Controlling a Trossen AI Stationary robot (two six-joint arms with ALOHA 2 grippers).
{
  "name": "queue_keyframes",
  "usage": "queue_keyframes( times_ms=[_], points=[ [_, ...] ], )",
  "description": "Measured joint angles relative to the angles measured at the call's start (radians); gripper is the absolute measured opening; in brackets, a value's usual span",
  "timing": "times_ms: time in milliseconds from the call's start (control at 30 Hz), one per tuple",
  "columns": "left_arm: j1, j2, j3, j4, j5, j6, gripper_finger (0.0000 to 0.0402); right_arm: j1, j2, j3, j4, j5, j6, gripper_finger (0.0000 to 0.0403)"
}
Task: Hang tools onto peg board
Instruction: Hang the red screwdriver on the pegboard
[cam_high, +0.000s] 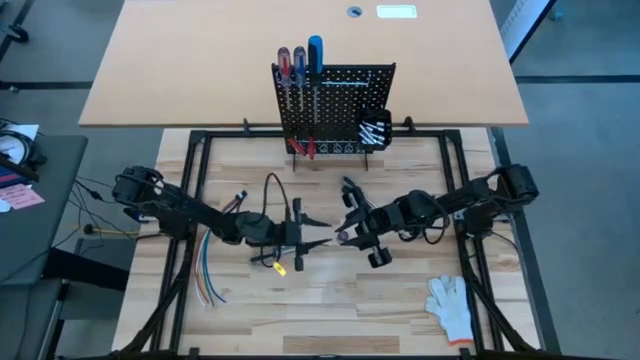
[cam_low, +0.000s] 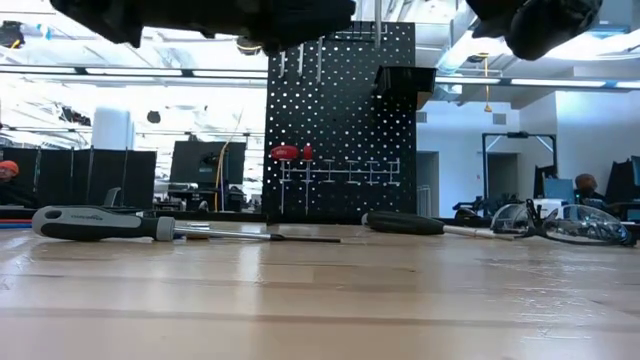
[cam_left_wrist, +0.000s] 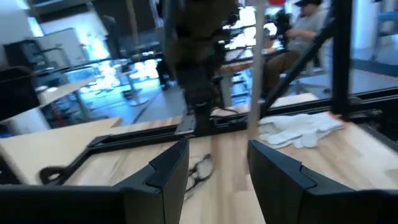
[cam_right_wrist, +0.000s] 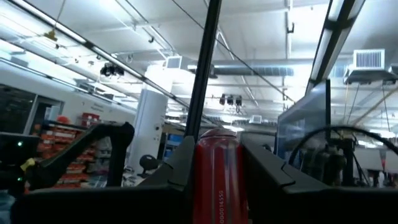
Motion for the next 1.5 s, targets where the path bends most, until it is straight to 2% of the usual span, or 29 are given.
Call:
queue_keyframes(
  times_ms=[133,367,500,1000,1233,1300,1400,1500],
  points=[
    [0.005,0.02,0.03,0.012,0.064,-0.004,0.0156,0.011,-0.001,0.001,-0.001,0.002,-0.012,0.0095],
    [0.004,0.169,0.134,0.022,0.068,0.045,0.0156,0.01,-0.001,0.004,-0.008,0.008,-0.032,0.0095],
    [-0.007,0.203,0.177,0.021,0.042,0.05,0.015,0.014,-0.001,0.002,-0.008,0.008,-0.031,0.0095],
    [-0.083,0.167,0.179,-0.029,-0.125,0.105,0.0014,0.025,-0.001,0.002,-0.017,0.0,-0.035,0.0095],
    [-0.087,0.167,0.177,-0.059,-0.128,0.014,0.0006,0.023,-0.001,0.002,-0.05,0.0,-0.013,0.0095],
    [-0.088,0.168,0.169,-0.058,-0.126,-0.015,0.0006,0.014,-0.001,0.002,-0.062,0.0,0.022,0.0117],
    [-0.088,0.167,0.154,-0.051,-0.139,-0.046,0.0004,-0.01,-0.032,0.0,-0.134,0.001,0.105,0.0185],
    [-0.084,0.167,0.142,-0.055,-0.169,-0.064,0.0004,-0.033,-0.111,0.0,-0.33,0.002,0.131,0.0252]
  ],
)
